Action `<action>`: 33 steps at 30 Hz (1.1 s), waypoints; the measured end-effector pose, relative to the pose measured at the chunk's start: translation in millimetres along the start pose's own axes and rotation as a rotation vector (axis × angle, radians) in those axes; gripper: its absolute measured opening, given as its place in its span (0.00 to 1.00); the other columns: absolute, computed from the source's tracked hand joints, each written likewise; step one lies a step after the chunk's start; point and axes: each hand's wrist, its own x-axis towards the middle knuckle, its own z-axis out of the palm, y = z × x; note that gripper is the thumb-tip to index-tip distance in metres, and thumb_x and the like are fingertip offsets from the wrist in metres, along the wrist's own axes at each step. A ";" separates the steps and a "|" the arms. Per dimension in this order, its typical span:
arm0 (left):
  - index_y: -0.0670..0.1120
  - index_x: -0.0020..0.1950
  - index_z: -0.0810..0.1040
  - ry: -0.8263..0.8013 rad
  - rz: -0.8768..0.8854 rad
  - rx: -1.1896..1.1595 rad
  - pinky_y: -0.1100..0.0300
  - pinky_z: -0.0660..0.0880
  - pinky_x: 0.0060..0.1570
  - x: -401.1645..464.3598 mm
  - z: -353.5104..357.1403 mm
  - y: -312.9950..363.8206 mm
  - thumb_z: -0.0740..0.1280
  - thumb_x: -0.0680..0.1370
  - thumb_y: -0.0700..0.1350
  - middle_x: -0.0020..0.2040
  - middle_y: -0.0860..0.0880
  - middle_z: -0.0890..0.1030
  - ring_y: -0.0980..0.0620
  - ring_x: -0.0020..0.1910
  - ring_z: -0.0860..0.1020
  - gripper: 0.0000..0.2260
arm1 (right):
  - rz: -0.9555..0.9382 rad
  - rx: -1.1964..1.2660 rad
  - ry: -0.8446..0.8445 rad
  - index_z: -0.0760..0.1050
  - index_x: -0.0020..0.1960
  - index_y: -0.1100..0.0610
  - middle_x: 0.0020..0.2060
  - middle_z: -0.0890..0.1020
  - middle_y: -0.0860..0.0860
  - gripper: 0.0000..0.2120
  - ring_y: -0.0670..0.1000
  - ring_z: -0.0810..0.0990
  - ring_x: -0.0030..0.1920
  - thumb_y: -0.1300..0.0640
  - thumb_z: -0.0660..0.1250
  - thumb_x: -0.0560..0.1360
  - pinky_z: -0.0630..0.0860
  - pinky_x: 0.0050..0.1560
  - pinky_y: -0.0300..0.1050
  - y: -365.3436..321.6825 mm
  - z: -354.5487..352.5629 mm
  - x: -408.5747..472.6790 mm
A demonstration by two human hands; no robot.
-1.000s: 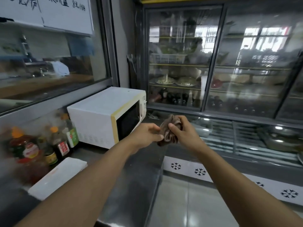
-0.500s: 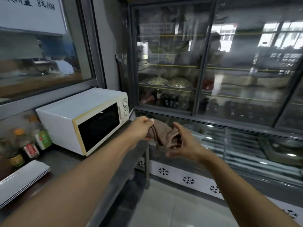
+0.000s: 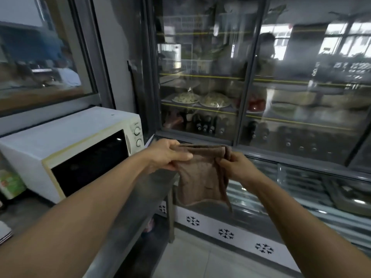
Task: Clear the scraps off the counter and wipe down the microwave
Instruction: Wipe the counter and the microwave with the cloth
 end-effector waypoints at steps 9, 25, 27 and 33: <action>0.45 0.53 0.77 0.064 -0.246 -0.220 0.55 0.73 0.57 125.7 -26.1 -20.1 0.65 0.78 0.42 0.46 0.47 0.82 0.50 0.48 0.80 0.05 | 0.108 -0.023 -0.030 0.76 0.50 0.57 0.48 0.82 0.56 0.08 0.57 0.80 0.50 0.54 0.61 0.79 0.77 0.56 0.55 16.7 -10.6 144.7; 0.48 0.65 0.72 0.606 -0.254 -0.211 0.57 0.79 0.41 206.1 13.4 -35.6 0.67 0.69 0.24 0.51 0.44 0.77 0.49 0.42 0.78 0.29 | -0.022 -0.002 -0.525 0.76 0.58 0.57 0.57 0.78 0.58 0.24 0.57 0.78 0.55 0.73 0.72 0.66 0.79 0.51 0.46 64.5 -40.4 274.6; 0.43 0.62 0.76 0.652 -0.275 -0.102 0.53 0.77 0.50 207.0 25.4 -40.7 0.69 0.67 0.24 0.52 0.40 0.78 0.46 0.46 0.78 0.27 | -0.075 -0.084 -0.553 0.76 0.56 0.57 0.55 0.78 0.57 0.23 0.53 0.78 0.51 0.74 0.73 0.65 0.78 0.45 0.36 72.8 -39.8 287.0; 0.43 0.51 0.81 0.848 -0.431 0.245 0.60 0.78 0.47 203.3 65.7 -68.8 0.72 0.69 0.32 0.47 0.46 0.82 0.48 0.47 0.80 0.13 | -0.266 -0.390 -0.679 0.79 0.54 0.57 0.46 0.80 0.50 0.15 0.49 0.77 0.47 0.64 0.74 0.68 0.72 0.49 0.40 103.0 -28.3 307.3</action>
